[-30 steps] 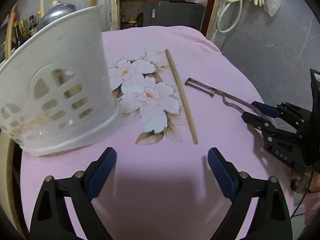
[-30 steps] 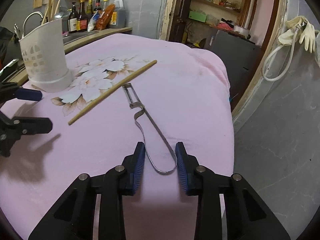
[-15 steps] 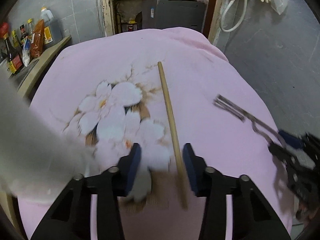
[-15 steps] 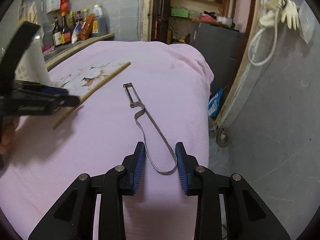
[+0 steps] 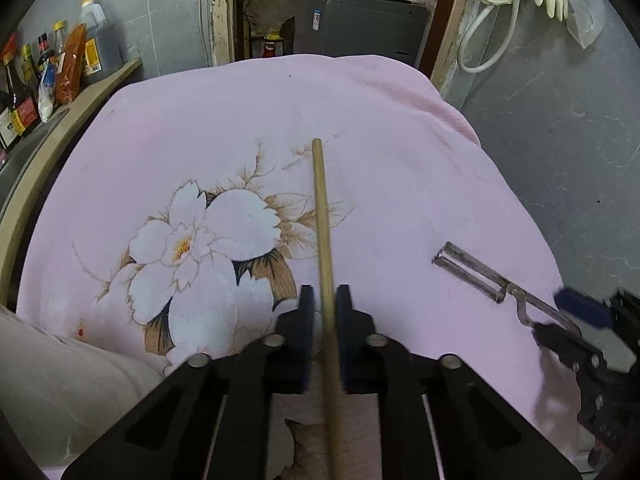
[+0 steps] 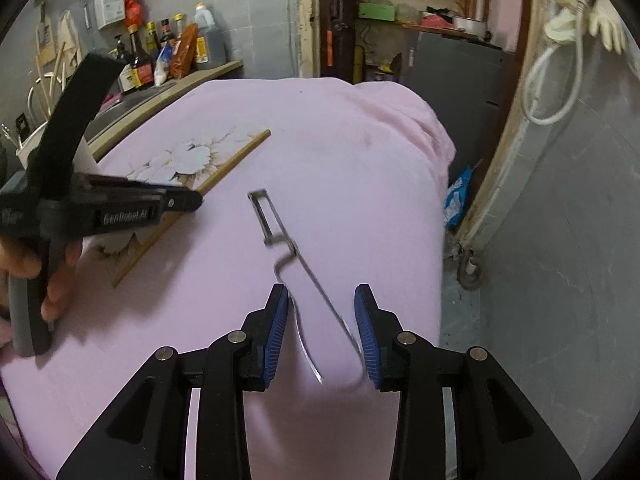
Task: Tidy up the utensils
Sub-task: 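Close the right tool on the peeler handle while the left tool closes on the chopstick, then lift the peeler and chopstick off the cloth with both tools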
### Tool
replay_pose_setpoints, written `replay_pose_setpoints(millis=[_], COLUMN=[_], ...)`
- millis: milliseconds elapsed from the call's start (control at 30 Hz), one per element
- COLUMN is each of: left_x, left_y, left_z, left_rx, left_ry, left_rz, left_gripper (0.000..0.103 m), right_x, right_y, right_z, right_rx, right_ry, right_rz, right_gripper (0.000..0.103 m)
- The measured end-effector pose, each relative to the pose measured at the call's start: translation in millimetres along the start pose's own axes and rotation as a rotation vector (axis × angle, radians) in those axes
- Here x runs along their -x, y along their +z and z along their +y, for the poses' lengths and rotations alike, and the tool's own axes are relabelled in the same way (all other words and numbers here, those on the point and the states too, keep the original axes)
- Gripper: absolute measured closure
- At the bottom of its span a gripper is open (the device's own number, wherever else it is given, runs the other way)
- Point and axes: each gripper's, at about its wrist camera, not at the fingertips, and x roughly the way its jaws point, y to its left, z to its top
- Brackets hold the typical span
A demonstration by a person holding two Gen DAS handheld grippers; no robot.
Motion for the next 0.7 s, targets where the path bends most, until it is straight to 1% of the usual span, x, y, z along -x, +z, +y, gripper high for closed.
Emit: replay_pose_setpoints(millis=[67,200,367,467,500,600,633,700], left_x=[3,11,22,26,27,28,29,32], left_y=[-4,-14,-28,-31,-32,-34,-35,-38], left_z=[-1,2,3,2,2,3,3,4], left_rx=[0.005,0.021,0.018,0.009,0.006,0.01,0.01,0.013], left_ry=[-0.006,-0.028,-0.041,-0.048,-0.05,-0.061,-0.067,-0.087], left_rz=[-0.003,0.003,0.007,0.019,0.02,0.023,0.025,0.028], left_gripper=[0.098,0.098,0.098,0.098,0.098,0.098,0.098,0.098], right_x=[-5,-23,-44,-52,-53,-52,-50,-46], right_y=[7,24,40,46,46,45,43,40], right_z=[4,11,17,22,22,27,28,30], right_rx=[0.03,0.094,0.119,0.121,0.119,0.113,0.115,0.112], right_ry=[0.007,0.038,0.088,0.094,0.096,0.094,0.088,0.079], right_rz=[0.008,0.053,0.098,0.112,0.114,0.116,0.116,0.112], right_gripper=[0.067,0.067,0.067,0.068,0.072,0.082,0.083,0.091])
